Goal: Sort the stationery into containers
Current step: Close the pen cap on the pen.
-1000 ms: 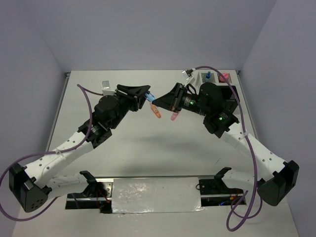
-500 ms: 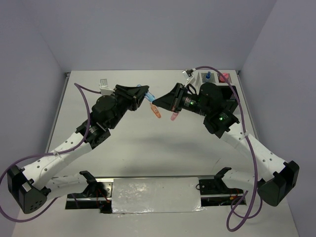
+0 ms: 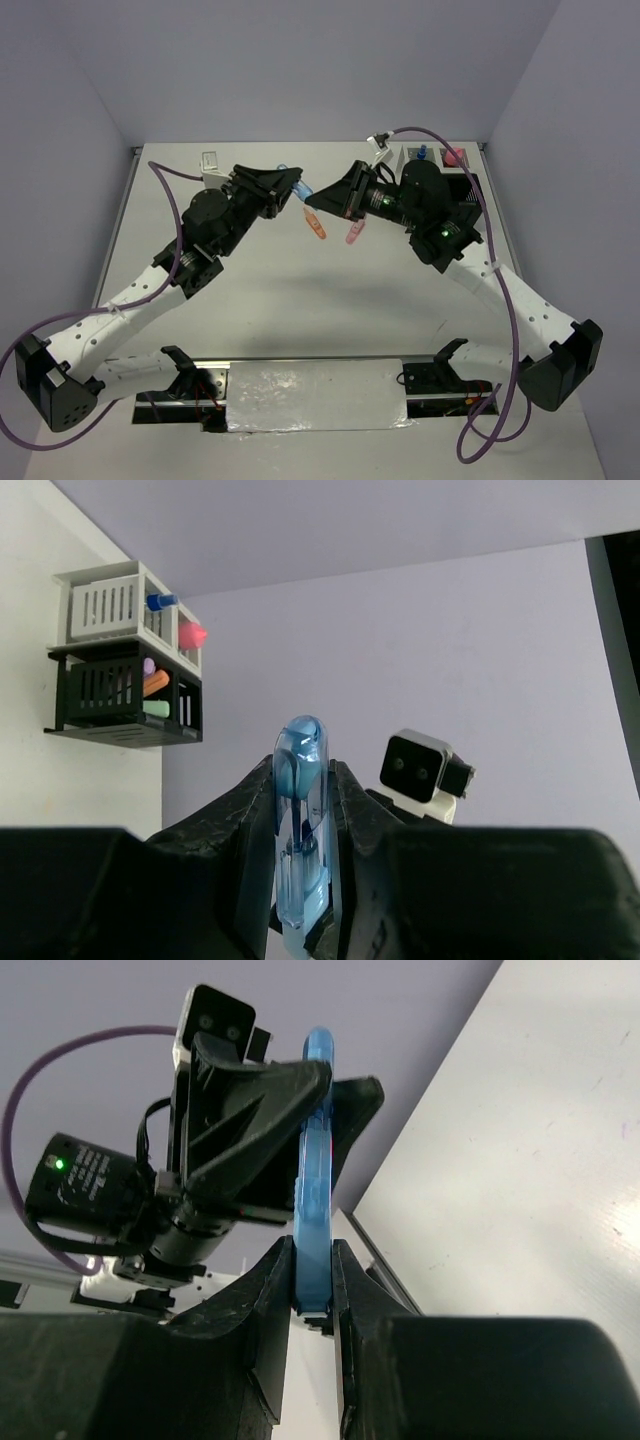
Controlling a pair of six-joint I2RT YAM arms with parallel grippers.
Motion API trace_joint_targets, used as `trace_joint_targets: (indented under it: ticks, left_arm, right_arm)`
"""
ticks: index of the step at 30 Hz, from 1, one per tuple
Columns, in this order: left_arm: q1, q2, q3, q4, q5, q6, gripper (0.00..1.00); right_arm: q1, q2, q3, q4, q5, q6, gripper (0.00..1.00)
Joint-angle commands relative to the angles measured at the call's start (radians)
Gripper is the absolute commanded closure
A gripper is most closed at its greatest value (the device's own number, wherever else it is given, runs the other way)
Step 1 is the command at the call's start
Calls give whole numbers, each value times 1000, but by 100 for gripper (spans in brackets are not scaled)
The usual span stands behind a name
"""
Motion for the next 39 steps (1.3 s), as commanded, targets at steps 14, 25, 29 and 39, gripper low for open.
trace_joint_targets:
  ticks: [14, 25, 29, 39]
  left_arm:
    - [-113, -2, -48, 240, 170, 73, 100]
    - [-95, -64, 165, -126, 135, 398, 46]
    - [-56, -68, 264, -186, 128, 509, 3]
    - [56, -114, 245, -153, 220, 537, 25]
  right_arm:
    - [28, 320, 381, 155, -22, -26, 100]
    - [33, 196, 84, 496, -168, -9, 100]
    - [36, 139, 45, 444, -169, -61, 100]
    - [31, 41, -33, 414, -191, -76, 100]
